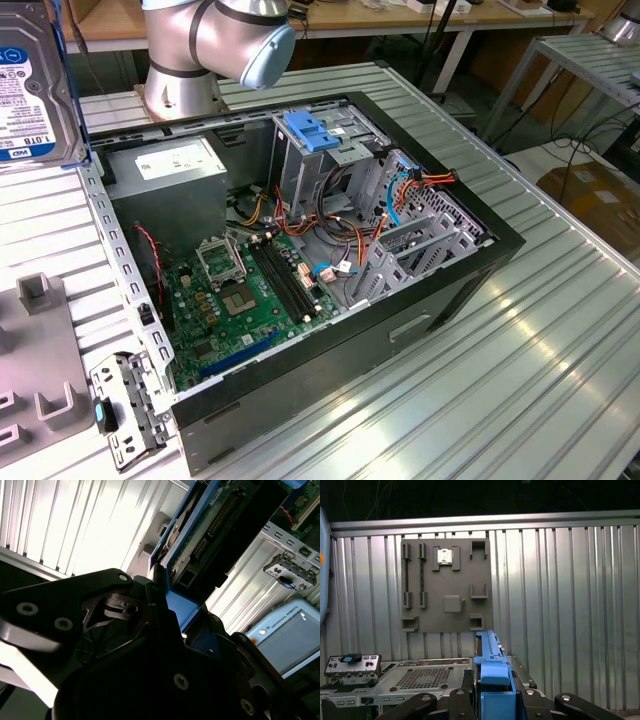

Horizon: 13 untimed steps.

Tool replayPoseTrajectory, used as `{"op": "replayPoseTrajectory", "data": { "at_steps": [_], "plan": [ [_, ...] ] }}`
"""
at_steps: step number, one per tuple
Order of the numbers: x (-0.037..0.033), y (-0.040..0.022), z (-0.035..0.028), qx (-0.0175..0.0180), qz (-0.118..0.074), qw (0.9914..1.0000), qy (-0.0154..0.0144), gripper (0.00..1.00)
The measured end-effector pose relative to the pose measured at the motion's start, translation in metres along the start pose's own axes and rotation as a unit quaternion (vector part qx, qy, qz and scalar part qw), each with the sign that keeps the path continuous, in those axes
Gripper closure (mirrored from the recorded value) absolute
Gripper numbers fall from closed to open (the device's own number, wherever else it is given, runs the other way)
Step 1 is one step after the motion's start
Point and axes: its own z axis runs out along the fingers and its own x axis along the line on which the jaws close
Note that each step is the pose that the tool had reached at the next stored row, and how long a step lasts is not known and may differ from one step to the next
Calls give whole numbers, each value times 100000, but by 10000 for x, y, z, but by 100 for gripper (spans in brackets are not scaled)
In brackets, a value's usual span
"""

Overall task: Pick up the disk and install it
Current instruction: 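Pick up the disk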

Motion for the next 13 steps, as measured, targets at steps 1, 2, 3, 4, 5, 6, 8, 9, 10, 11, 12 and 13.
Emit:
{"op": "replayPoseTrajectory", "data": {
  "at_steps": [1,2,3,4,5,6,8,9,10,11,12,13],
  "plan": [
    [2,-2,0,0,-1,100000,3,63],
    [5,-5,0,-1,-3,100000,2,63],
    [8,-6,0,2,-1,100000,2,63],
    [13,-8,0,-1,-2,100000,4,63],
    [18,-9,0,3,-3,100000,1,63],
    [24,-11,0,2,-1,100000,3,63],
    [41,-17,1,5,-3,100000,3,63],
    [44,-20,0,1,-2,100000,5,63],
    [47,-24,0,0,-1,100000,8,63],
    [48,-31,1,2,-2,100000,8,63],
    [49,-39,0,-3,-2,100000,9,63],
    [49,-49,1,2,-2,100000,6,63]
  ]
}}
